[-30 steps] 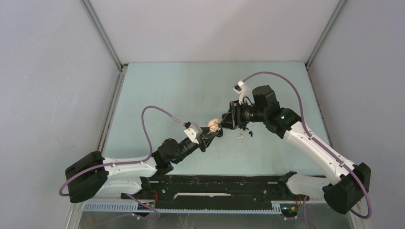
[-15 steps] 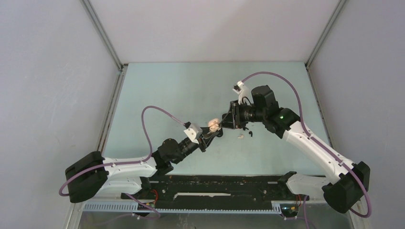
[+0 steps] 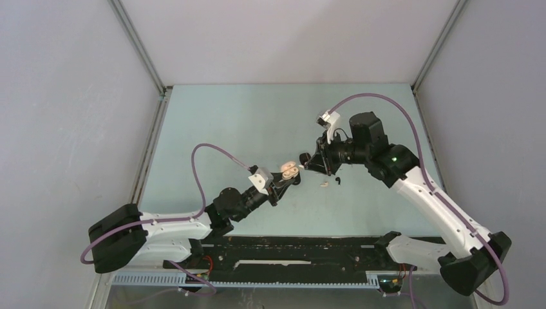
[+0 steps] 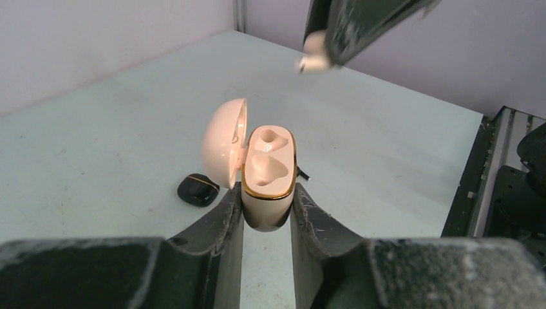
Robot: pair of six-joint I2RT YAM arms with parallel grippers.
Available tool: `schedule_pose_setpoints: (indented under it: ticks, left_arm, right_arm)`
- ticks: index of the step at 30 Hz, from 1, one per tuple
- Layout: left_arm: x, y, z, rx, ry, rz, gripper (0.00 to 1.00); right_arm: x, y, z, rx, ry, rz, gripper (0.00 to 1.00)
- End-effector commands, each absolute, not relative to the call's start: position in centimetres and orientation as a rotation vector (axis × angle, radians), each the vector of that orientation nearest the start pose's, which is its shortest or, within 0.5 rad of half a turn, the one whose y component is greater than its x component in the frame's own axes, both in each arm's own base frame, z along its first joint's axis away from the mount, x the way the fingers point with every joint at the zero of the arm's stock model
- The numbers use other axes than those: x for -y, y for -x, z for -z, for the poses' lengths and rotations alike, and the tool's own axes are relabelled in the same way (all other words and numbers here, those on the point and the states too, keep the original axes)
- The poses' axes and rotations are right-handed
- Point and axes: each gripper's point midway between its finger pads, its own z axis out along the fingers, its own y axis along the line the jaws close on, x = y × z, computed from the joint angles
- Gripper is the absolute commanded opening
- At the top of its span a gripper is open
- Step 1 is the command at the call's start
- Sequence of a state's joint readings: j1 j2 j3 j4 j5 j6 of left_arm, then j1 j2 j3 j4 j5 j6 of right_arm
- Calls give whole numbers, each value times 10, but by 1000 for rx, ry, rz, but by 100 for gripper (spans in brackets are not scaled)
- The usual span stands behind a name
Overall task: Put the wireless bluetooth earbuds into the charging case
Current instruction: Pick up the earbud from the charging case, then place the earbud in the charging case.
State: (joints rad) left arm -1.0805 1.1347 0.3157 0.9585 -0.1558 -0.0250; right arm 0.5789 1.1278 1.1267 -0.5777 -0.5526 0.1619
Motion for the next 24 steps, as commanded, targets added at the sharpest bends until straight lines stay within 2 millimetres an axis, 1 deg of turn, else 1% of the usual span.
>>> schedule_pose_setpoints:
  ticks: [1,4,7,12,15,18,21,24]
  left_arm:
    - [312,-198,-209,-1325,-631,774,0]
    - [314,-197,-208,-1326,-640,778,0]
    - [317,-194,-209,-1326,-661,791,0]
    - [325,-190,-208,-1328,-697,823,0]
    - [329,-187,-209,-1331,-709,844,0]
    - [332,-185,-211,-1330,-718,866,0]
    - [334,-182,-211,-1332,-729,882,0]
    - [336,-180,-212,-1334,-745,892,0]
  right_arm:
    - [-242,-204,-297,-1736,1171,-737,0]
    - [-240,-194,-300,-1495,1441,-506,0]
    - [-237,-187,-297,-1246,1674,-257,0]
    - [-239,-186,-300,-843,1870,85,0]
    - [-243,-186,-292,-627,1950,277,0]
    - [-249,-185,-290,-436,1960,424,0]
    - [-255,-178,-288,-309,1957,472,0]
    - [-259,-172,-284,-232,1955,504,0]
